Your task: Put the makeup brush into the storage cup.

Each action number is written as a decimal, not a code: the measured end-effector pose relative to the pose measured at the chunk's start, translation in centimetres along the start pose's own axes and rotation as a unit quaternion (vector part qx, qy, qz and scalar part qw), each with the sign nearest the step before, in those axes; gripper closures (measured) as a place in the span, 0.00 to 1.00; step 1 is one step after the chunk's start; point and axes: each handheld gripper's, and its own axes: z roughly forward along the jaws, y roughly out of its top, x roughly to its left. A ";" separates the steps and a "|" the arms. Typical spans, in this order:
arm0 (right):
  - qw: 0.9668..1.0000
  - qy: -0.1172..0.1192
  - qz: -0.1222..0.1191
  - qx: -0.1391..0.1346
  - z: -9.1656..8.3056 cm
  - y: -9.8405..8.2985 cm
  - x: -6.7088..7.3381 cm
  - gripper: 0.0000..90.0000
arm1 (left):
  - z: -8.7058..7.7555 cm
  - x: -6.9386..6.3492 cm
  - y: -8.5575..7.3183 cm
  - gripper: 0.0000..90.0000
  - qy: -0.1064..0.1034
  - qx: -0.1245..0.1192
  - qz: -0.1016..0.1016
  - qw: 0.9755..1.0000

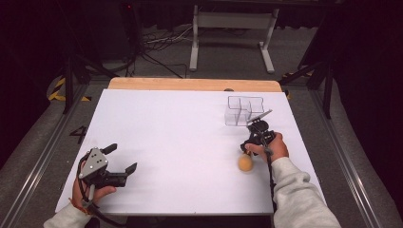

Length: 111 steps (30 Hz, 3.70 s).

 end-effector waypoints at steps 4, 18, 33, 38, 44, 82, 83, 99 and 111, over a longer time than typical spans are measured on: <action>1.000 0.010 0.000 0.012 0.3 0.0 -0.1 0.40 | 0.0 0.0 0.0 0.06 -0.002 0.003 0.002 1.000; 0.997 0.042 -0.050 0.039 -0.7 -1.5 -0.1 0.71 | 0.2 -0.1 0.1 0.06 -0.001 0.010 0.003 1.000; 0.996 0.053 -0.066 -0.016 -1.5 -2.5 -0.5 0.74 | 0.4 -0.2 0.2 0.05 -0.003 0.002 0.011 1.000; 0.988 0.120 -0.026 -0.090 -2.7 -3.9 -2.3 0.75 | 1.3 -0.7 0.9 0.06 -0.005 0.001 0.020 1.000; 0.978 0.165 -0.008 -0.131 -3.4 -4.6 -3.1 0.74 | 3.0 -2.0 2.3 0.06 -0.011 0.004 0.070 0.998; 0.930 0.333 -0.107 -0.110 -1.1 -1.1 9.2 0.74 | 11.7 -12.7 3.7 0.42 0.078 -0.028 0.483 0.872; 0.930 0.333 -0.110 -0.110 -1.1 -1.0 9.5 0.74 | 11.7 -12.9 3.6 0.45 0.090 -0.029 0.496 0.863; 0.926 0.343 -0.119 -0.106 -0.5 -0.5 12.0 0.74 | 13.2 -15.4 1.8 0.69 0.125 0.010 0.594 0.795; 0.924 0.352 -0.109 -0.102 -0.3 -0.6 12.1 0.70 | 13.5 -15.3 1.8 0.81 0.122 0.032 0.596 0.793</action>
